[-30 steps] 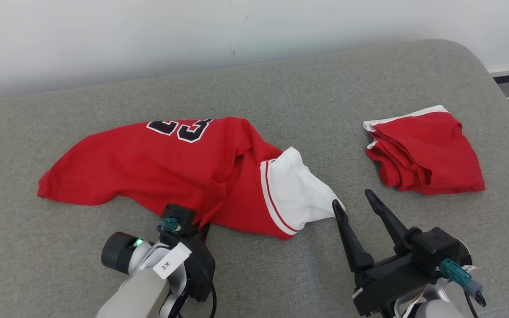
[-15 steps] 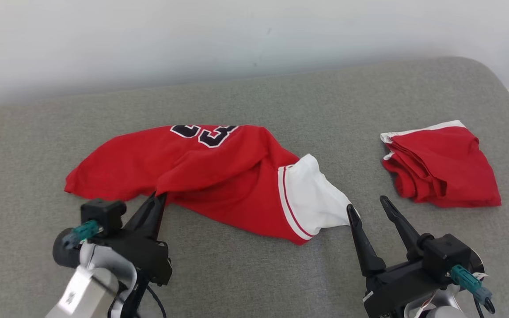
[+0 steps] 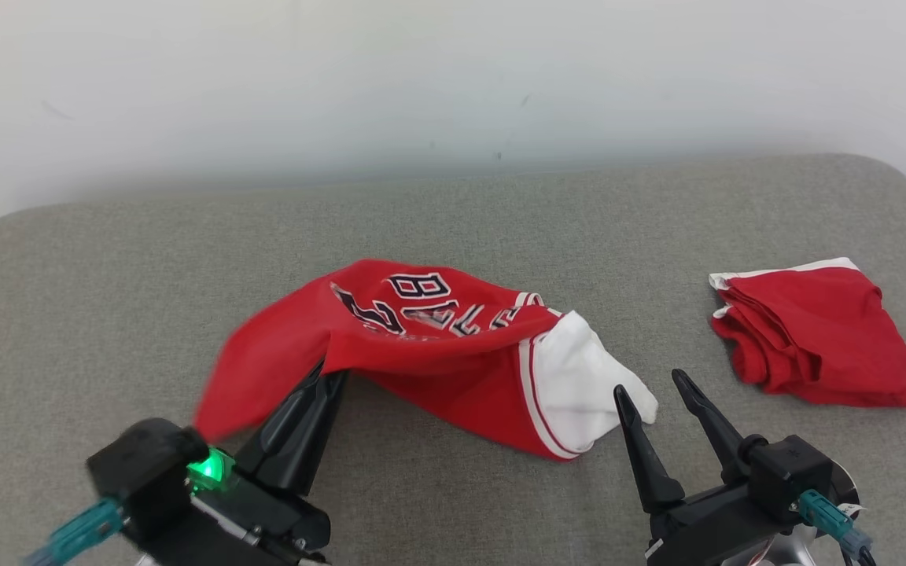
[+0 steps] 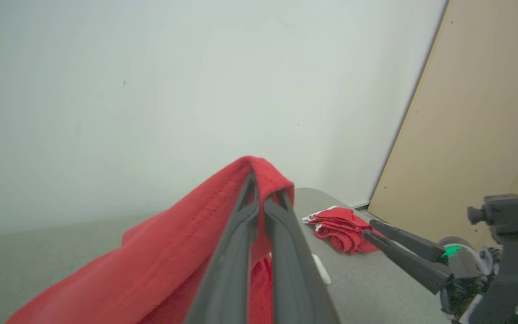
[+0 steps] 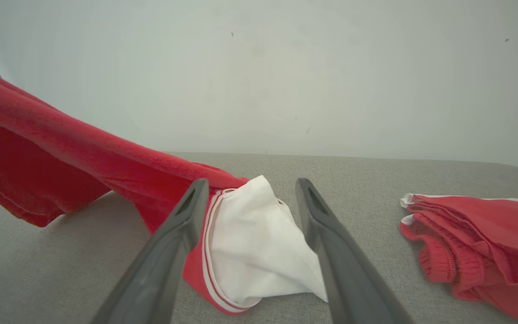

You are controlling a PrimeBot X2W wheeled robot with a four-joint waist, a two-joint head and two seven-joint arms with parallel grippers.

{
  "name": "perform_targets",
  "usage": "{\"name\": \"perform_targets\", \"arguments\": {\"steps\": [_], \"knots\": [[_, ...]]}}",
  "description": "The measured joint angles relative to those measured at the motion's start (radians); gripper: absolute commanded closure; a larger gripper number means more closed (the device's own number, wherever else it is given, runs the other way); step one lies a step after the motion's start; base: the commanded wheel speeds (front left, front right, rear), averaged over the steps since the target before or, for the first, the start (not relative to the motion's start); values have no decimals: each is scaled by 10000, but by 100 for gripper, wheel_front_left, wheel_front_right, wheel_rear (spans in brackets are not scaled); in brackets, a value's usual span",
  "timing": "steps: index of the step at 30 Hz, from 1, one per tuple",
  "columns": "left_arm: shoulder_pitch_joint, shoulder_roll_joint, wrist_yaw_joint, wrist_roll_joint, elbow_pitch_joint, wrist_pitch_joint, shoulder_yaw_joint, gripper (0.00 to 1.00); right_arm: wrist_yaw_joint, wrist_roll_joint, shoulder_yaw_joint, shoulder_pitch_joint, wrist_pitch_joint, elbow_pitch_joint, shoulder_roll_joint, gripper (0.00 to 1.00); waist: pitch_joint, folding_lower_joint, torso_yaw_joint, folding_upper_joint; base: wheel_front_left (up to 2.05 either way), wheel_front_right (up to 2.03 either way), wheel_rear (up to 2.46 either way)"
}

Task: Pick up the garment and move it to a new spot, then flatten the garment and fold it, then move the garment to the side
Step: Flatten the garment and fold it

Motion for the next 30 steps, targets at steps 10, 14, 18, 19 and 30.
{"name": "perform_targets", "arguments": {"steps": [10,14,18,19,30], "knots": [[-5,918,698,113,-2445,1083,899,100,0,0,102,56,98,-128,-15,0,-44,0,20,-1,0,0,0],[-430,1592,924,-17,372,2182,1534,100,19,-2,263,16,153,-290,-6,0,93,1,-79,0,0,0,0],[-616,2406,911,407,2700,3413,1118,100,102,-6,408,-291,244,-362,6,0,324,2,-234,0,0,0,0],[-616,2483,903,493,3051,3670,953,100,102,-13,416,-356,280,-387,6,0,388,1,-286,0,0,0,0],[-2129,2196,750,1237,5248,4778,343,0,104,-17,309,-762,290,-336,-17,0,1129,2,-792,0,0,0,0]]}}
